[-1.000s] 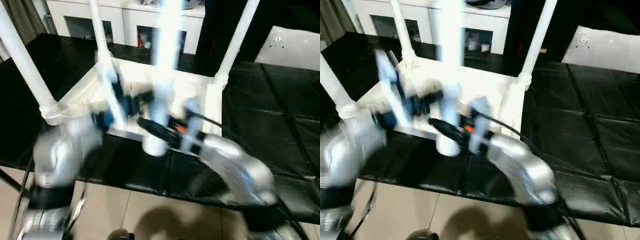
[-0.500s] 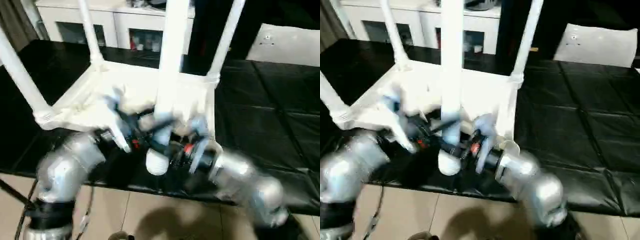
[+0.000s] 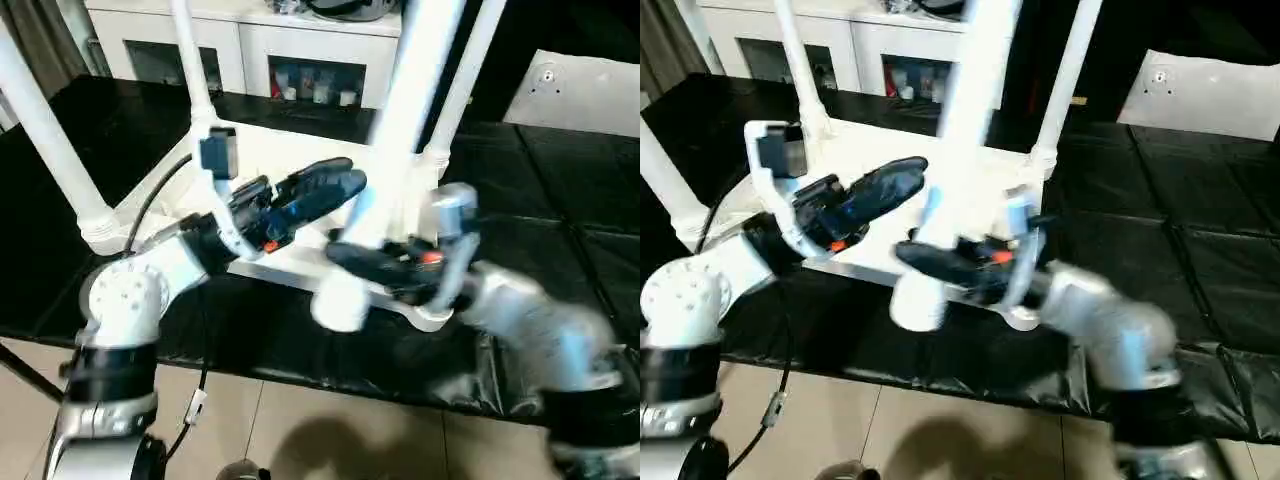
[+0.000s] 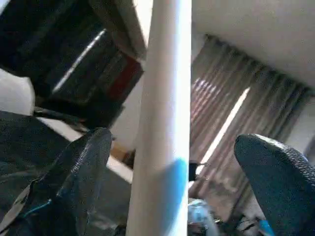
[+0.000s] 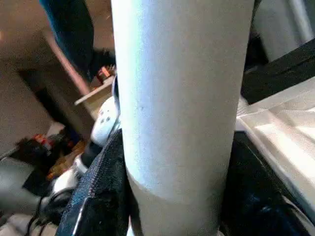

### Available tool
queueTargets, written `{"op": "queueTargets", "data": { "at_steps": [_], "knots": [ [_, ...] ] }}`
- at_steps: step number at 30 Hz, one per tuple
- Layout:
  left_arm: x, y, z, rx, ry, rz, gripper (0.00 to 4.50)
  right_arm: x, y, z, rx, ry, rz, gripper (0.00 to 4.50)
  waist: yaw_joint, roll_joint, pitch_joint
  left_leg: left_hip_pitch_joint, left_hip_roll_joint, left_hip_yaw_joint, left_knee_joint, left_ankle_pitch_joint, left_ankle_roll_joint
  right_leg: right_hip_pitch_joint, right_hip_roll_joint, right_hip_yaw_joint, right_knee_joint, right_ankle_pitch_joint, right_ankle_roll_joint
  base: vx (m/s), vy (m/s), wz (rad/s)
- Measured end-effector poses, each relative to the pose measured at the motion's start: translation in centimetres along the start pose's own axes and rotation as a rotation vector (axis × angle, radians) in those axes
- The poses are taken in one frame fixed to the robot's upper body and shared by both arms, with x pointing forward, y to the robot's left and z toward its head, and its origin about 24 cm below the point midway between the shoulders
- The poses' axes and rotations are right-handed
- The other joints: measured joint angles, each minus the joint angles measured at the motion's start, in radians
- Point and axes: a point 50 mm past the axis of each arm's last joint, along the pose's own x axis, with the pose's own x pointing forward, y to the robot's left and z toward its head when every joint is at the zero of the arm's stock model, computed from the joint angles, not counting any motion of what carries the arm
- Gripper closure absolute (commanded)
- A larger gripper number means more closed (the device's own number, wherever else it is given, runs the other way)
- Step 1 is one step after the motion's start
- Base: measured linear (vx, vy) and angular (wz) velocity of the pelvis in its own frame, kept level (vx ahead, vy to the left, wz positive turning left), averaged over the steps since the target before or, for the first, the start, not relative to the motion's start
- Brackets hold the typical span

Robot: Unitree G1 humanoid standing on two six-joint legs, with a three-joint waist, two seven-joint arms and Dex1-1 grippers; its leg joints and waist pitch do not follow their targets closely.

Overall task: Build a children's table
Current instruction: Move to table

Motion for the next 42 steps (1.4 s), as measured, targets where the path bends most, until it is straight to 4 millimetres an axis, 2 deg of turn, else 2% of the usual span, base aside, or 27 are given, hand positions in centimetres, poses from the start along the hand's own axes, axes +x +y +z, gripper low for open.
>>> {"op": "queueTargets", "data": {
  "at_steps": [6, 12, 15, 17, 19, 21, 23, 39, 42],
  "knots": [
    [1.2, 0.0, 0.3, -0.019, 0.029, -0.033, 0.00, -0.4, 0.2, 0.0, 0.029, 0.031, 0.030, 2.61, 0.011, 0.000, 0.000, -0.001, 0.000, 0.000, 0.000, 0.000, 0.000, 0.000, -0.001, 0.000, 0.000, 0.000, 0.000, 0.000, 0.000, 0.00],
    [1.6, -0.2, -0.1, -0.030, 0.063, -0.053, 0.00, -0.3, 0.2, -0.2, 0.030, 0.048, 0.032, 2.61, 0.011, -0.001, 0.000, -0.001, 0.000, 0.001, 0.000, 0.000, 0.000, 0.000, -0.001, 0.000, 0.000, 0.000, 0.000, 0.000, 0.000, 0.00],
    [1.8, -0.4, -0.3, 0.018, 0.109, -0.068, 0.00, -0.2, 0.2, -0.2, 0.020, 0.053, 0.031, 2.61, 0.012, -0.001, 0.000, -0.001, 0.000, 0.001, 0.000, 0.000, 0.000, 0.000, -0.001, 0.000, 0.000, 0.000, 0.000, 0.000, 0.000, 0.00],
    [1.9, -0.4, -0.4, 0.034, 0.122, -0.068, 0.34, -0.1, 0.1, -0.1, 0.011, 0.063, 0.026, 2.61, 0.012, -0.001, 0.000, -0.001, 0.000, 0.001, 0.000, 0.000, 0.000, 0.000, -0.001, 0.000, 0.000, 0.000, 0.000, 0.000, 0.000, 0.00],
    [1.9, -0.3, -0.5, 0.046, 0.130, -0.054, 0.34, 0.1, -0.1, -0.1, 0.006, 0.068, 0.028, 2.61, 0.012, -0.001, 0.000, -0.001, 0.000, 0.001, 0.000, 0.000, 0.000, 0.000, -0.001, 0.000, 0.000, 0.000, 0.000, 0.000, 0.000, 0.00],
    [1.7, -0.2, -0.6, 0.051, 0.135, -0.052, 0.70, 0.2, -0.1, -0.1, -0.002, 0.075, 0.026, 2.61, 0.012, -0.002, 0.000, -0.001, 0.000, 0.001, 0.000, 0.000, 0.000, 0.000, -0.001, 0.000, 0.000, 0.000, 0.000, 0.000, 0.000, 0.00],
    [1.6, -0.1, -0.6, 0.070, 0.137, -0.046, 0.79, 0.3, -0.2, -0.1, -0.004, 0.081, 0.024, 2.61, 0.012, -0.002, 0.000, -0.001, 0.000, 0.001, 0.000, 0.000, 0.000, 0.000, -0.001, 0.000, 0.000, 0.000, 0.001, 0.000, 0.000, 0.00],
    [1.3, 0.3, -0.9, 0.157, 0.170, -0.030, 0.82, 0.4, -1.0, 0.2, -0.069, 0.098, -0.017, 2.61, 0.011, -0.004, 0.001, -0.001, 0.000, 0.001, 0.000, 0.000, 0.000, 0.000, -0.001, 0.000, -0.001, 0.000, 0.000, 0.000, 0.000, 0.00],
    [1.2, 0.7, -0.9, 0.184, 0.178, -0.004, 1.04, 0.7, -1.2, 0.5, -0.106, 0.092, -0.042, 2.61, 0.010, -0.004, 0.001, -0.001, 0.000, 0.001, 0.000, 0.000, 0.000, 0.000, -0.001, -0.001, -0.001, 0.000, 0.000, 0.000, 0.000, 0.00]
  ]
}}
